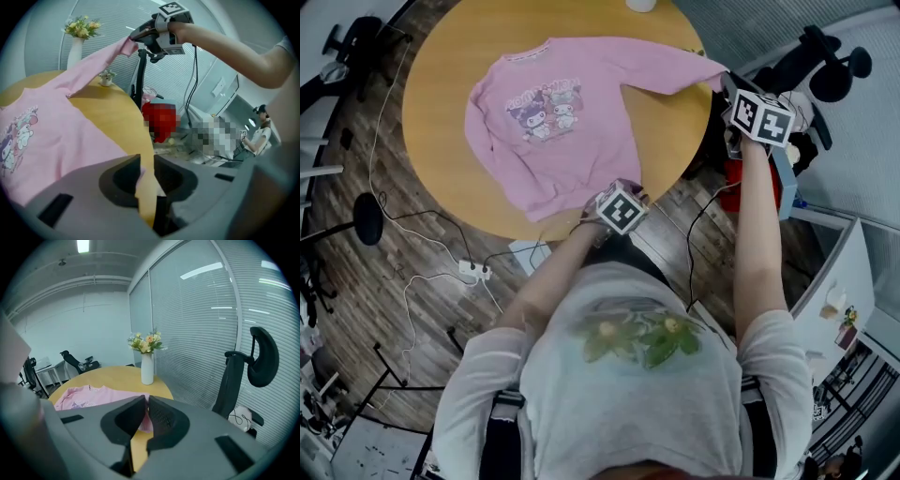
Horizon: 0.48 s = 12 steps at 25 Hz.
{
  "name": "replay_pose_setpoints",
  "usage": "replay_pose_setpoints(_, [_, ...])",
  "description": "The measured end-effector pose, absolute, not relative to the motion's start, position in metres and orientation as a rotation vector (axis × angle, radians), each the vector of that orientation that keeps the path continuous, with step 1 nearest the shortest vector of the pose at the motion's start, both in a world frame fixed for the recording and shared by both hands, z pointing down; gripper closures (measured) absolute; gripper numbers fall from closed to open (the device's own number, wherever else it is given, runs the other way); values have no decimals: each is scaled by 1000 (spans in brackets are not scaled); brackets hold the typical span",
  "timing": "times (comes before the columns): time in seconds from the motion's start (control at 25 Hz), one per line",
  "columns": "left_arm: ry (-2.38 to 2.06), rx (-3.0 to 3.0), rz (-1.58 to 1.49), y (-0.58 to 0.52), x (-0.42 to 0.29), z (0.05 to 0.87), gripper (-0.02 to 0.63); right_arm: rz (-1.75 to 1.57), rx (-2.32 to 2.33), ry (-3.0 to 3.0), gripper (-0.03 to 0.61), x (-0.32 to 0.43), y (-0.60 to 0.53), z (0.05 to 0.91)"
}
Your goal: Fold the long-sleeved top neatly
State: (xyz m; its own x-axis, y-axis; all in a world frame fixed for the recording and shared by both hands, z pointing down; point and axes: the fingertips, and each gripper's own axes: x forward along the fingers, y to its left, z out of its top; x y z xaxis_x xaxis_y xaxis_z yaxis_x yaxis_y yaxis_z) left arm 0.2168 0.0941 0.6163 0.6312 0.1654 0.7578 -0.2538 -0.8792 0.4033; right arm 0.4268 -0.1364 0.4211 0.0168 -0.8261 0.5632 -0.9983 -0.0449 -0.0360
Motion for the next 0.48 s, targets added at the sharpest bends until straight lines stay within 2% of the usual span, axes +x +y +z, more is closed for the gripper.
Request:
replay_pose_setpoints(0.04, [-66, 2376, 1169, 93, 215, 613, 521, 631, 1919, -1867, 541, 425, -139, 418])
replay_pose_setpoints(0.16, [-118, 2358, 1071, 80, 203, 596, 488, 660, 1884, -1892, 541, 415, -144, 413])
replay_pose_setpoints(0.28, [-275, 2313, 897, 48, 172, 576, 488, 695, 1837, -1955, 541, 391, -154, 405])
replay_pose_setpoints(0.48, [-672, 2216, 765, -19, 70, 565, 488, 709, 1706, -2129, 541, 330, -183, 386])
